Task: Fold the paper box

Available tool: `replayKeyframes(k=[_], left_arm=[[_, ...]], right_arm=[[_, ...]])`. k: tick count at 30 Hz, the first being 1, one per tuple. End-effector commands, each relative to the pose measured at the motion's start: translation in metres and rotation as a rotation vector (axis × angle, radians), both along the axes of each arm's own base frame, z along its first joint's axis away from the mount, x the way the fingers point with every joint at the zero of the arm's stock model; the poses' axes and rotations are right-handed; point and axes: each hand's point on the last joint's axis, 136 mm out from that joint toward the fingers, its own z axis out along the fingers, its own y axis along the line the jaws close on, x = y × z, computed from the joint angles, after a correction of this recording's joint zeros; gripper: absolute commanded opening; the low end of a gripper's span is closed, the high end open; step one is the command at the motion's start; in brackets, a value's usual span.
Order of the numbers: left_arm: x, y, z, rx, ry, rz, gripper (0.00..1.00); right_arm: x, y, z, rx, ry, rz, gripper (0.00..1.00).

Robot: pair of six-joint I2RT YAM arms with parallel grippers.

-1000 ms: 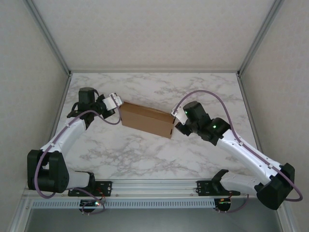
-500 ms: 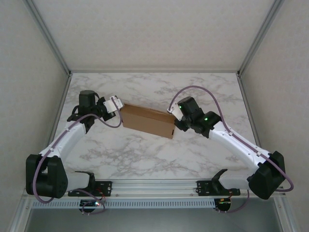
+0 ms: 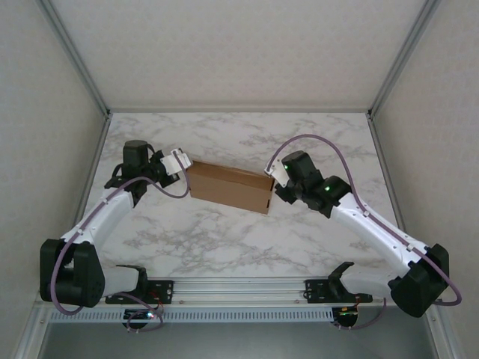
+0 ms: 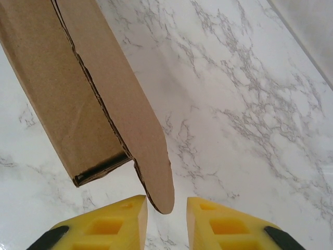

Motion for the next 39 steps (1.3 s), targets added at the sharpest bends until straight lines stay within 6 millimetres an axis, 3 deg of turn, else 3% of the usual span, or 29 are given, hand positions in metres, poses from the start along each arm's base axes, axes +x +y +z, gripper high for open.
replayKeyframes(k=[1, 4, 9, 16, 21, 32, 39], left_arm=[[0.002, -0.002, 0.011, -0.004, -0.031, 0.001, 0.00], [0.001, -0.003, 0.010, -0.002, -0.033, 0.003, 0.00], [0.001, -0.005, 0.019, -0.059, -0.037, 0.038, 0.00], [-0.017, -0.025, 0.040, -0.248, 0.021, 0.104, 0.00], [-0.035, -0.040, 0.029, -0.359, 0.134, 0.147, 0.00], [-0.002, -0.043, 0.051, -0.614, 0.321, 0.370, 0.00], [0.018, -0.047, 0.038, -0.659, 0.478, 0.515, 0.00]], right_arm=[[0.004, 0.002, -0.007, -0.013, 0.012, 0.006, 0.27], [0.006, 0.004, -0.011, -0.021, 0.026, 0.004, 0.24], [0.007, 0.008, -0.007, -0.018, 0.049, 0.015, 0.00], [0.015, 0.018, 0.005, 0.030, 0.095, -0.017, 0.00], [0.018, 0.027, 0.003, 0.070, 0.154, -0.038, 0.00], [0.045, 0.030, 0.000, 0.194, 0.314, -0.195, 0.00], [0.054, 0.036, -0.002, 0.210, 0.372, -0.221, 0.00]])
